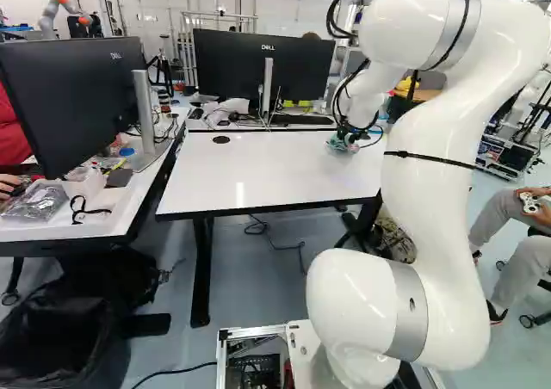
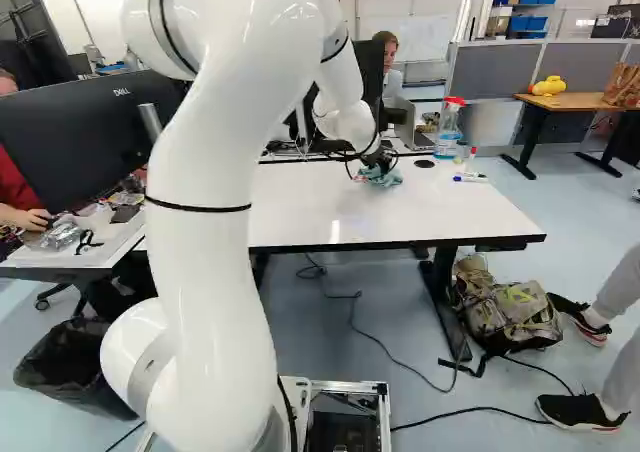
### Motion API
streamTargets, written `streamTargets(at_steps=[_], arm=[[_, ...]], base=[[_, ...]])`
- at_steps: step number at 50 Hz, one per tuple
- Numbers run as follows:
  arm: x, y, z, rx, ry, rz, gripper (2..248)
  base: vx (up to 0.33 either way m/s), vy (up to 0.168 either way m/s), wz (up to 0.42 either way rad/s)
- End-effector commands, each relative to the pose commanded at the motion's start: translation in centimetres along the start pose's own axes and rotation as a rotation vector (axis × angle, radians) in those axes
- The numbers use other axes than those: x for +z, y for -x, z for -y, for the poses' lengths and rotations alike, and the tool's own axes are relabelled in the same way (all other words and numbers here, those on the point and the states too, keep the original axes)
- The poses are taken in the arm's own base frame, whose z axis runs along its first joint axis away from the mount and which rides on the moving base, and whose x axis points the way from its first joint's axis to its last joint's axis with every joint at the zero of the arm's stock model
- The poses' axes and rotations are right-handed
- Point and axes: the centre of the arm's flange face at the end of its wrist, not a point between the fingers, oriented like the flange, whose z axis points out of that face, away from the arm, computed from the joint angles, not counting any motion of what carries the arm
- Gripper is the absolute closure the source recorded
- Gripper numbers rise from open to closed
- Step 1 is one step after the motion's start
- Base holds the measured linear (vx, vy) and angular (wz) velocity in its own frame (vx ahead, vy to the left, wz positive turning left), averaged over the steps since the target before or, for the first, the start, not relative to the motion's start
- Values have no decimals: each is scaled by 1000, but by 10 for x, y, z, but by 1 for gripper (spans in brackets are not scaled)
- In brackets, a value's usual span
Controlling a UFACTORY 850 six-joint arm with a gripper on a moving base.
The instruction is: Clean the table with the green towel
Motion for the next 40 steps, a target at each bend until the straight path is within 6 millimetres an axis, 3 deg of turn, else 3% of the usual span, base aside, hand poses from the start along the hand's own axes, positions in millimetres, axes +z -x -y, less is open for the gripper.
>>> streamTargets(at_steps=[40], arm=[[-65, 54, 19, -28, -25, 39, 189]], base=[[0, 0, 0]])
